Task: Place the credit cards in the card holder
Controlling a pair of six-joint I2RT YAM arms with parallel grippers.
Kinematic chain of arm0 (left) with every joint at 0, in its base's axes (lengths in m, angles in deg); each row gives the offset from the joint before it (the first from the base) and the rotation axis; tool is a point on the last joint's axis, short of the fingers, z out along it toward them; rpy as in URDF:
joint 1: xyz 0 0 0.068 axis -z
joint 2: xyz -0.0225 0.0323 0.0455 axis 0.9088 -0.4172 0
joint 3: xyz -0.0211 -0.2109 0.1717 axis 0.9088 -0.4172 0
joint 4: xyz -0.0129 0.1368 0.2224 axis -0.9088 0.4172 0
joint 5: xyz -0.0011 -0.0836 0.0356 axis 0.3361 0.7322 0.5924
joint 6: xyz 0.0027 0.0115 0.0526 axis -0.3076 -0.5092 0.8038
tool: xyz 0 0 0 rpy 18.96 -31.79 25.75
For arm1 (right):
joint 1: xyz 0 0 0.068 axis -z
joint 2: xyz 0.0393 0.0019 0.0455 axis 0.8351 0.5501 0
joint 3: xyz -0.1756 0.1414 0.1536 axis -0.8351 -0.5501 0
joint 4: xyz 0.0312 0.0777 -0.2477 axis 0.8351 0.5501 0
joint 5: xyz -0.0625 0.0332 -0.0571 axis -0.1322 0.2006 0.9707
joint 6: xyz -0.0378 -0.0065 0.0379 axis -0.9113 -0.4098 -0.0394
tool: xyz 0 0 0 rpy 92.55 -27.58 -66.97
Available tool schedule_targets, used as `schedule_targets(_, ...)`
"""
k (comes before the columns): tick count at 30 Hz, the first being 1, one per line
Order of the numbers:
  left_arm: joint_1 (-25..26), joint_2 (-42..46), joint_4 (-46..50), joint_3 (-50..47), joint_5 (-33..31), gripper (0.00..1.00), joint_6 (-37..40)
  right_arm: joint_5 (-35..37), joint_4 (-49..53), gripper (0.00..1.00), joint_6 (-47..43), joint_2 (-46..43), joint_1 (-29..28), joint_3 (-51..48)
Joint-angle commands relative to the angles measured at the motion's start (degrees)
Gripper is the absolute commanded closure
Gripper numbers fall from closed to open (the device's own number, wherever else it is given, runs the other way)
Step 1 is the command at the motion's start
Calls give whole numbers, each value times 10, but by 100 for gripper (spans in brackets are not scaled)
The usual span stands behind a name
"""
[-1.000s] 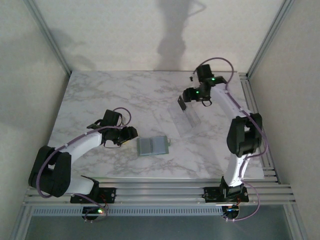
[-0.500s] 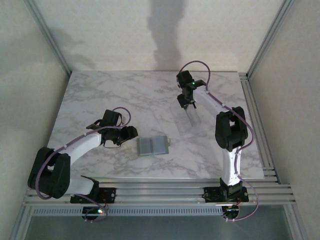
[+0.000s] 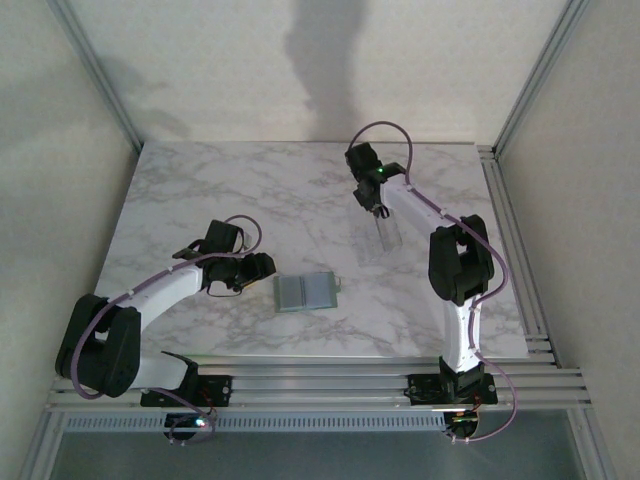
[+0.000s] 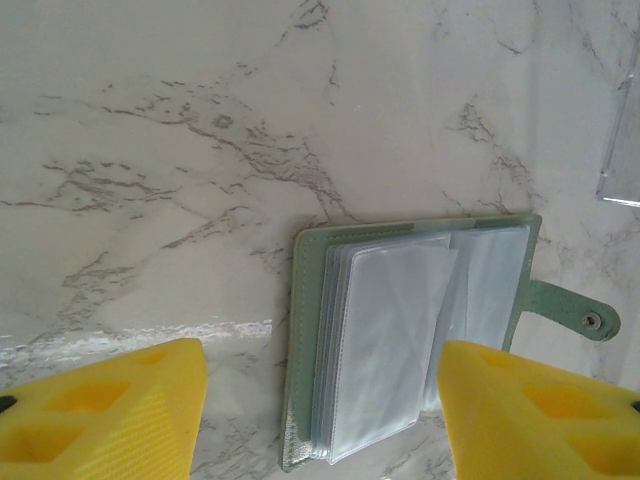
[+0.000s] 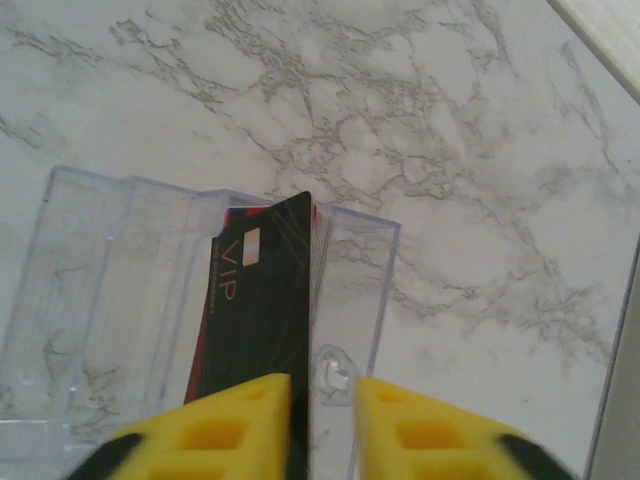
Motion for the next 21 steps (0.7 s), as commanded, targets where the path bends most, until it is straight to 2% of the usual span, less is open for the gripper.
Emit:
schedule_targets(1, -6, 3, 6, -6, -7, 38, 12, 20, 9, 89, -5, 0, -3, 5)
schedule_targets(9, -6, -3, 10, -1, -6, 38, 16, -15, 21, 100, 10, -6, -3, 9)
schedule_targets(16, -6, -4, 11, 2, 0, 38, 17, -82, 97, 100, 37, 16, -3, 55)
schedule_targets(21, -6, -7, 10, 2, 4, 38, 18, -101, 146, 97, 48, 40, -2, 91)
